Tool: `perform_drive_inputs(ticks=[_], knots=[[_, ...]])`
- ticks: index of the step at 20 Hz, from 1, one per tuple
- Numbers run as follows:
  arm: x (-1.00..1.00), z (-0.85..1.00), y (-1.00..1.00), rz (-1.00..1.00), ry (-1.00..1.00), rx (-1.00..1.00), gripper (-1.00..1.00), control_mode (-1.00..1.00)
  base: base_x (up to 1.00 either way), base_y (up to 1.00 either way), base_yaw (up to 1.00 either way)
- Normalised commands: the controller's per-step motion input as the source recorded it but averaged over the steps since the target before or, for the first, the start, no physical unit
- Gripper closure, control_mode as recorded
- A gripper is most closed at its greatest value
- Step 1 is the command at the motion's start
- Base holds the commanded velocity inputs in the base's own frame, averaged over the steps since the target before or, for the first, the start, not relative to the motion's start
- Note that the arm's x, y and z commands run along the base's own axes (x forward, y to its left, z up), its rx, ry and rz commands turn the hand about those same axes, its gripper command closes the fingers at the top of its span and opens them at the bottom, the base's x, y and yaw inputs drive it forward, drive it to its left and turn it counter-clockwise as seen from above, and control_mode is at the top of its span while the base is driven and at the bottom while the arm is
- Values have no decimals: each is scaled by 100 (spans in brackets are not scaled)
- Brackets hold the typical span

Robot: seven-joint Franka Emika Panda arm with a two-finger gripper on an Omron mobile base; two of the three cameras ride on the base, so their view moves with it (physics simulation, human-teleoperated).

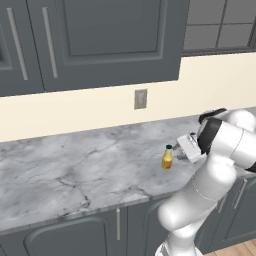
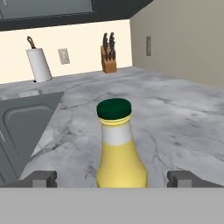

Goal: Place the condiment bottle and mustard from the counter to the top shelf of the fridge. If the existing items in the fridge are on the top shelf, move them to other shelves.

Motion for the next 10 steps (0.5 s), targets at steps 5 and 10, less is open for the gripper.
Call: perform_drive_inputs(ticks=[5,10], knots=[[0,-8,0,0,0,0,-100,-100,0,0,0],[0,-3,16,0,0,0,-100,-100,0,0,0]])
